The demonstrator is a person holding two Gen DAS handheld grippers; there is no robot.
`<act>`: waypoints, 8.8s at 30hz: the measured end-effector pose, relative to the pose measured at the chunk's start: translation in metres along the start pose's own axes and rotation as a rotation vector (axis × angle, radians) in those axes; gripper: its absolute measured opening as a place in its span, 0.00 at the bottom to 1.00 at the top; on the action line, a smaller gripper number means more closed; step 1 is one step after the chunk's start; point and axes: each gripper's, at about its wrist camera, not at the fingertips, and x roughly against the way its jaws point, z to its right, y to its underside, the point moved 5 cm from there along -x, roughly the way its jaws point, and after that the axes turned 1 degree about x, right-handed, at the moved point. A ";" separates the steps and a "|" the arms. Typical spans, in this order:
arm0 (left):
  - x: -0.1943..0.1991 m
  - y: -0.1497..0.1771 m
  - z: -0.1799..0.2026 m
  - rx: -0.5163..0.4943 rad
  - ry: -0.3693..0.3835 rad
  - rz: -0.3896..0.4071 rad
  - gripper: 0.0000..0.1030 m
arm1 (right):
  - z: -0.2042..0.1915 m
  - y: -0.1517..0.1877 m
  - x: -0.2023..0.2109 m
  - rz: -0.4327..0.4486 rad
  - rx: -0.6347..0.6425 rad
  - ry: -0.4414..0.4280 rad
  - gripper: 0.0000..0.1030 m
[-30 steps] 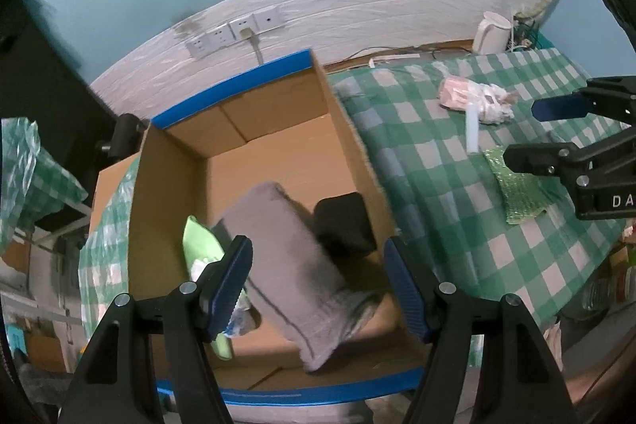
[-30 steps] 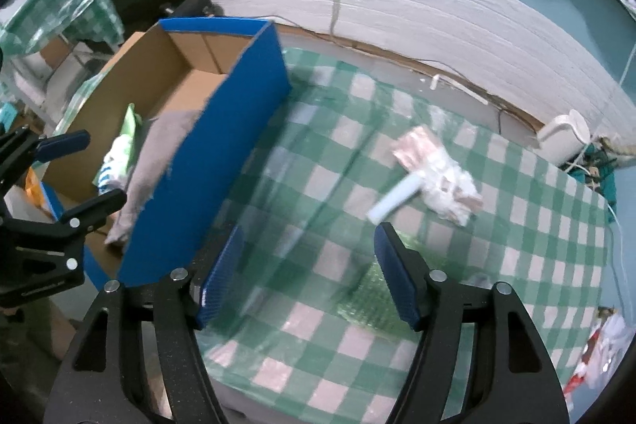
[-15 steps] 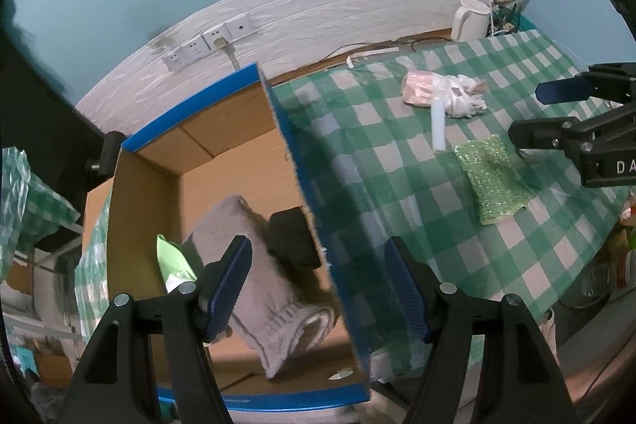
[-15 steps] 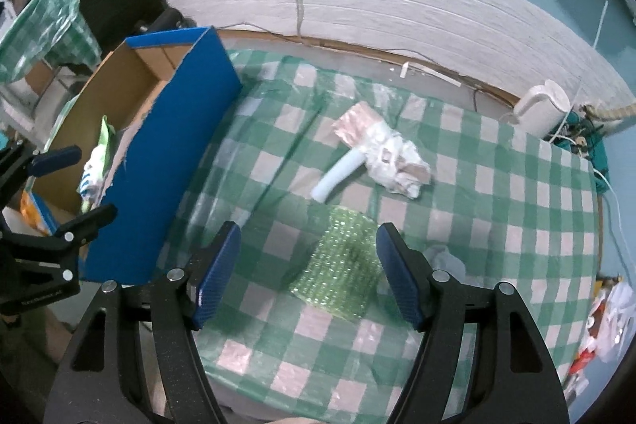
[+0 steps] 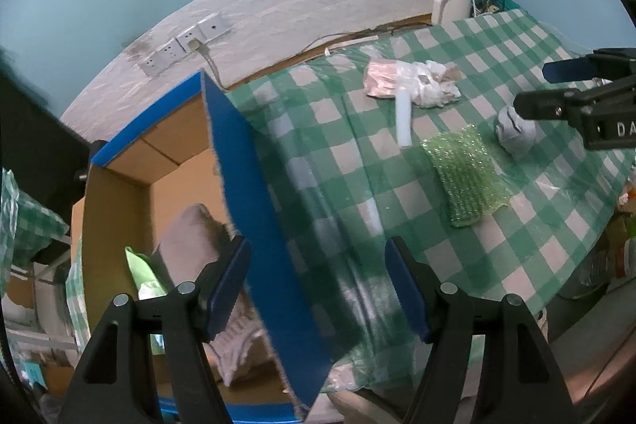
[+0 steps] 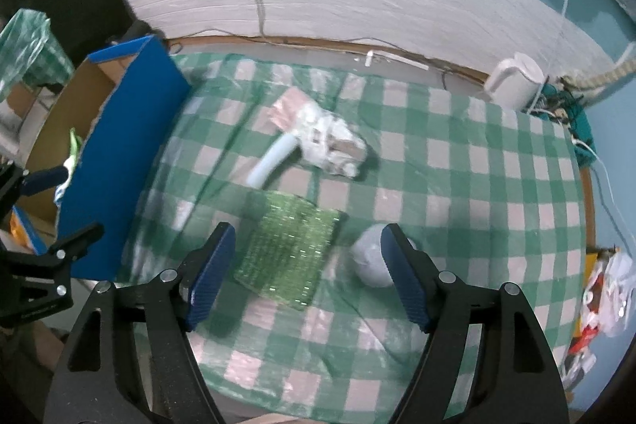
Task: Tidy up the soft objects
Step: 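Lower the right gripper onto the light-grey knit ball and close it, then grasp the green glittery mesh pad with the left gripper while the right holds the grey ball, then carry the grey ball and green mesh pad over the cardboard box with both grippers, then open the right gripper to drop the grey ball while the left releases the mesh pad, then withdraw both open grippers from the box toward the table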
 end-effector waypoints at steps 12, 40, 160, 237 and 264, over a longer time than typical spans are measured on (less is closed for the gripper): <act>-0.014 -0.009 0.031 -0.036 0.008 -0.025 0.69 | 0.041 0.012 -0.016 -0.033 -0.077 0.018 0.75; -0.072 -0.031 0.067 -0.027 0.093 -0.123 0.69 | 0.066 0.027 -0.084 -0.139 -0.178 0.000 0.77; -0.010 -0.023 0.055 -0.019 0.040 0.012 0.13 | -0.024 0.006 0.003 -0.018 0.160 0.006 0.30; -0.016 0.079 -0.181 0.350 -0.087 -0.038 0.36 | -0.301 -0.059 -0.042 -0.079 0.497 -0.187 0.46; -0.003 0.063 -0.168 0.333 -0.069 0.022 0.54 | -0.251 -0.067 -0.031 -0.027 0.425 -0.124 0.65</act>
